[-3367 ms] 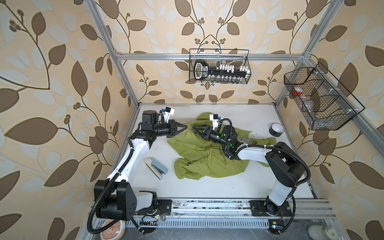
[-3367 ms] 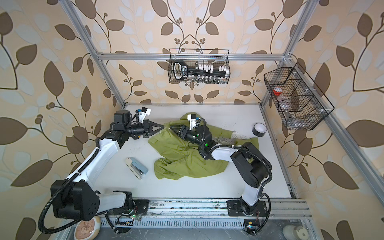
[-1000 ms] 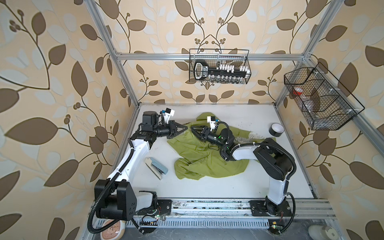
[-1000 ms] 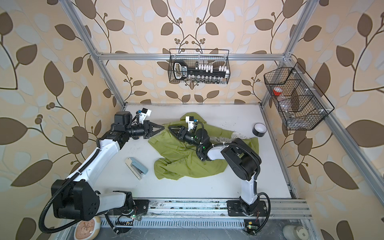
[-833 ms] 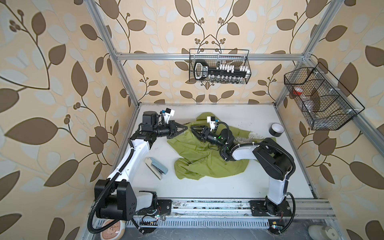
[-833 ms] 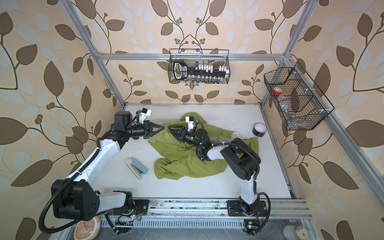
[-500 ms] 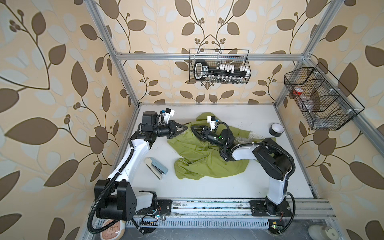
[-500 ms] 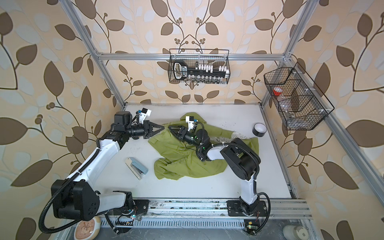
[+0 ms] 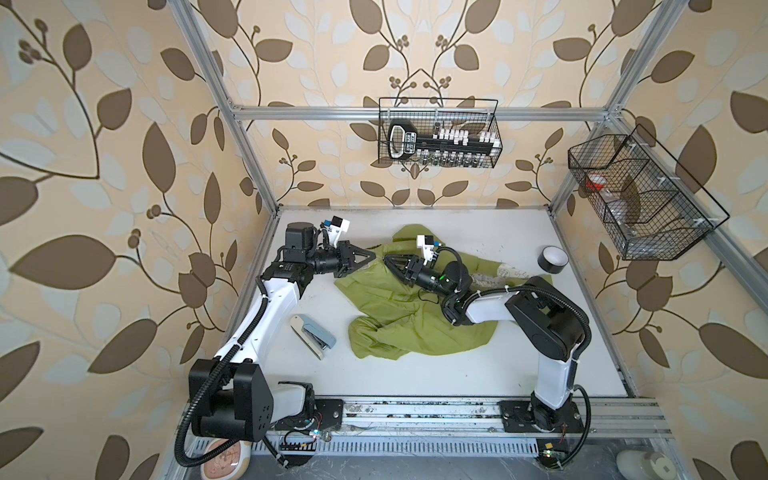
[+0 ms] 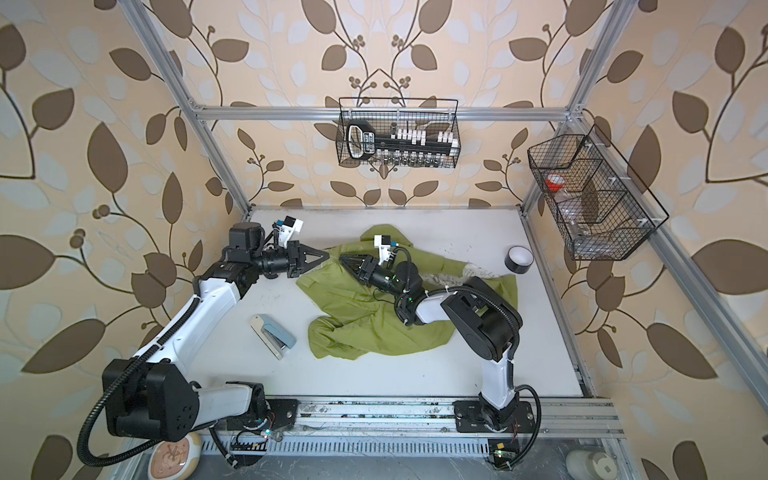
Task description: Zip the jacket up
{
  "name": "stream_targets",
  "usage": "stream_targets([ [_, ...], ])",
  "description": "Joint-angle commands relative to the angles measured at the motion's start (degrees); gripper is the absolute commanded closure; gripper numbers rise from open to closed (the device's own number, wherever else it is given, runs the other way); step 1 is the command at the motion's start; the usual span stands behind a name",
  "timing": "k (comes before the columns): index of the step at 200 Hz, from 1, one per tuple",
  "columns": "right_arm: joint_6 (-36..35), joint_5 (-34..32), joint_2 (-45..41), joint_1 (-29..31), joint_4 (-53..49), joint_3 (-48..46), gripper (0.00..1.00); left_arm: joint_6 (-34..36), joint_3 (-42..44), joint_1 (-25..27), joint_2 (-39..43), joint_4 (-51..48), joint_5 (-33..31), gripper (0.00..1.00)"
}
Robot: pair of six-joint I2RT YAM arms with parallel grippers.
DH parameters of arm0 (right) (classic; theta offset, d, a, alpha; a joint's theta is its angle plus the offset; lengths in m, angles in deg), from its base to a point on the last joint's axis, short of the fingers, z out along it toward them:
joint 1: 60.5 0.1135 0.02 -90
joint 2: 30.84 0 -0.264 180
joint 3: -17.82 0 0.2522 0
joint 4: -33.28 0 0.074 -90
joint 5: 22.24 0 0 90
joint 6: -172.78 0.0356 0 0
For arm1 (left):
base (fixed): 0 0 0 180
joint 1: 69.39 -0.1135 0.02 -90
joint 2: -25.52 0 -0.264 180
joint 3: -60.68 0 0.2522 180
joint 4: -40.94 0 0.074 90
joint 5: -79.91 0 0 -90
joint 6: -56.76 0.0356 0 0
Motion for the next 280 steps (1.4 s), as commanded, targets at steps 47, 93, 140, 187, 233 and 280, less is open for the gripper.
stream_targets([
  [47, 2.7, -0.4, -1.9, -0.3, 4.2, -1.1, 0.61, 1.0, -0.2, -0.3, 1.0, 0.9, 1.6, 1.00],
  [93, 2.8, -0.5, -2.0, -0.4, 3.9, -1.1, 0.70, 1.1, -0.2, -0.3, 1.0, 0.9, 1.6, 1.00],
  [140, 3.0, -0.4, -1.9, -0.6, 3.8, -1.3, 0.79, 1.0, -0.2, -0.3, 0.9, 0.9, 1.6, 1.00],
  [187, 3.2, -0.4, -2.1, -0.8, 3.1, -1.4, 0.89, 0.9, -0.3, -0.3, 0.7, 1.2, 1.6, 1.00],
  [233, 1.3, 0.2, -3.9, -1.2, -1.1, -1.5, 1.00, 0.9, -0.3, -0.3, 0.7, 1.3, 1.4, 1.00],
  [280, -5.1, 0.4, -8.7, -1.7, -14.9, -1.2, 1.00, 1.7, 0.0, -0.3, 0.6, 0.7, 0.2, 1.00],
])
